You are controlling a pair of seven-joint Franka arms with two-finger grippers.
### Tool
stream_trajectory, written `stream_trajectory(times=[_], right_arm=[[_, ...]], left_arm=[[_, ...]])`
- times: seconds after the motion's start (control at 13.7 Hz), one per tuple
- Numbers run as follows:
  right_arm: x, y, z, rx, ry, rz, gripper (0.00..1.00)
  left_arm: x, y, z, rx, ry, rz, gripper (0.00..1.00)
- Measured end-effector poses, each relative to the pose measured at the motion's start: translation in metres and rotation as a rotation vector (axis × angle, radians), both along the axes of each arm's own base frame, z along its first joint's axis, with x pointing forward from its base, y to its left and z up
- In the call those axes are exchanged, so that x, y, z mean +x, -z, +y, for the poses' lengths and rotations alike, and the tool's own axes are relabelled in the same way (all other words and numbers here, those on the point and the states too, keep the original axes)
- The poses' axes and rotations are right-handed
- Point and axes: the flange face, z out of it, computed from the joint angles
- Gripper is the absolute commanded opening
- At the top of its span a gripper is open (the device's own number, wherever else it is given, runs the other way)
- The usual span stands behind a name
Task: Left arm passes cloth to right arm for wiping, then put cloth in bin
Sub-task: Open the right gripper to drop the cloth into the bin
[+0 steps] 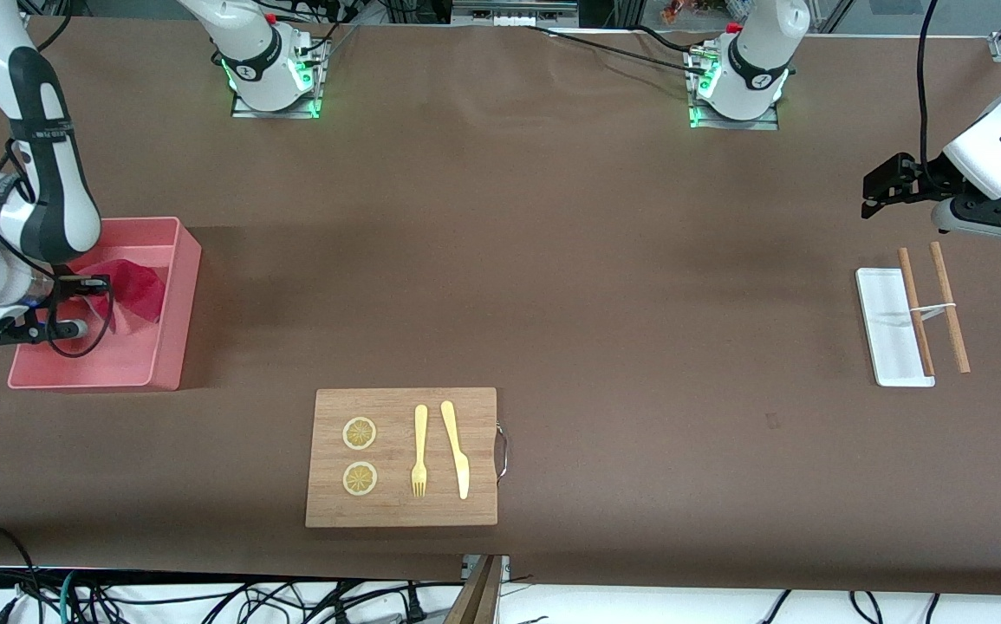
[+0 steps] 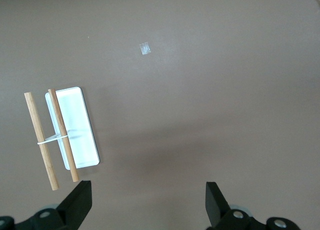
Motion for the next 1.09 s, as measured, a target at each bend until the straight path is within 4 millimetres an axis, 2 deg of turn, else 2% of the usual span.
stream_trajectory(times=[0.36,0.44,0.51,0.66,0.8,0.95,1.09], right_arm=[[0.016,0.029,0.005,-0.013,-0.033,-0.097,0.00],[0.018,0.033,0.009,-0.008,-0.035,-0.110,0.42],[0.020,0.036,0.013,0.001,-0.035,-0.118,0.99],[0.022,0.036,0.019,0.013,-0.033,-0.125,1.00],[0.026,0.022,0.025,0.023,-0.034,-0.122,1.00],[0.027,-0.008,0.031,0.037,-0.031,-0.099,1.00],[0.026,-0.047,0.035,0.049,-0.023,-0.082,1.00]], left_arm=[[0.000,0.000,0.000,0.000,0.000,0.000,1.00],[0.000,0.000,0.000,0.000,0.000,0.000,1.00],[0.000,0.000,0.000,0.000,0.000,0.000,1.00],[0.000,0.000,0.000,0.000,0.000,0.000,1.00],[0.000,0.000,0.000,0.000,0.000,0.000,1.00],[0.000,0.000,0.000,0.000,-0.001,0.000,1.00],[0.000,0.000,0.002,0.000,-0.003,0.000,1.00]])
